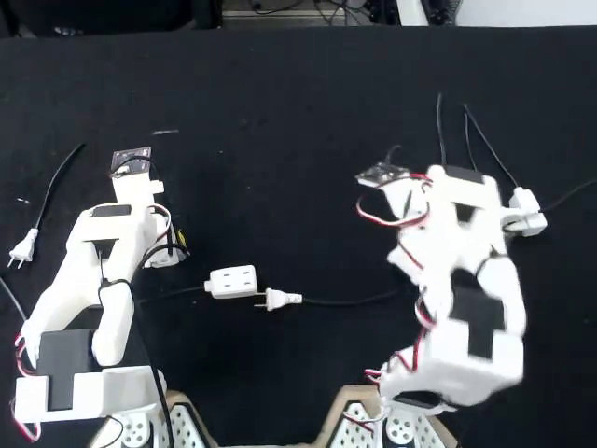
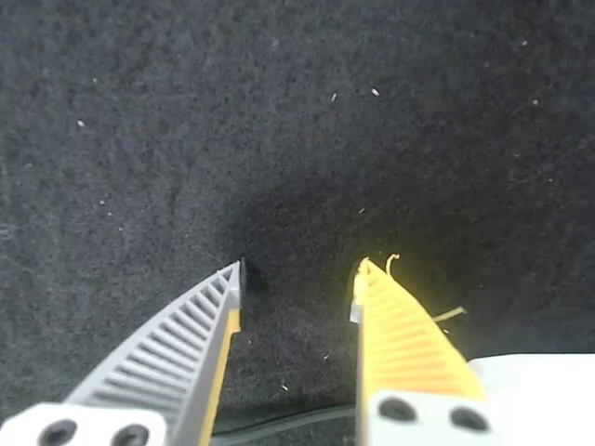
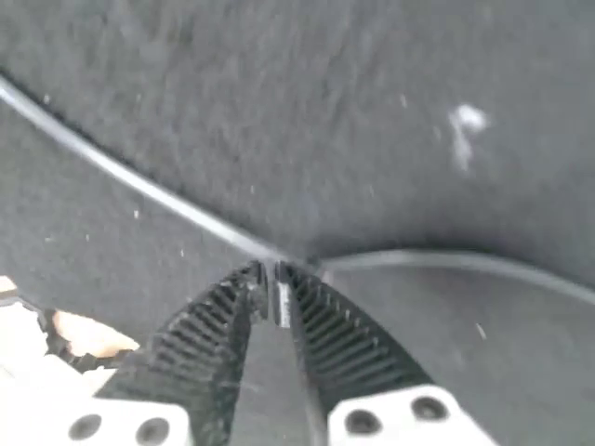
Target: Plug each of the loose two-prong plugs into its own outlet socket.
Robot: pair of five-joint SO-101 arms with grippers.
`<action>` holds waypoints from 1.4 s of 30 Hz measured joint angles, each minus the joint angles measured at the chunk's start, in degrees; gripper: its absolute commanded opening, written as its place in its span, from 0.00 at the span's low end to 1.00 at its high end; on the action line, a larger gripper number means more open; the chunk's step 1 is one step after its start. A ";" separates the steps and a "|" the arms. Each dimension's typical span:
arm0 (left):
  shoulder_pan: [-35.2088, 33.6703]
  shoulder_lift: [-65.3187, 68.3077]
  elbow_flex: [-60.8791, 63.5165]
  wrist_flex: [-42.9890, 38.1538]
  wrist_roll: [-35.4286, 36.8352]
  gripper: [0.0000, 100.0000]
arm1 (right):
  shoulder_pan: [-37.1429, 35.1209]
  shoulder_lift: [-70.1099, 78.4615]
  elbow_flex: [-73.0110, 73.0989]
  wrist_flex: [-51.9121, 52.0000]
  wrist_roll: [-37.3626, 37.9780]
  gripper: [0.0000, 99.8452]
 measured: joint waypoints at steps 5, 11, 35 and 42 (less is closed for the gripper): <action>0.00 0.00 0.00 0.00 0.00 0.20 | -3.78 -16.44 8.00 -0.62 0.09 0.02; -0.62 0.00 0.00 0.00 0.09 0.20 | -22.68 -30.95 20.84 -1.85 -1.67 0.08; -3.43 0.00 0.00 0.00 0.09 0.20 | -47.21 -37.63 34.81 -23.12 -8.88 0.23; -3.43 0.00 0.00 0.00 0.09 0.20 | -47.21 -37.63 39.74 -28.48 -4.75 0.23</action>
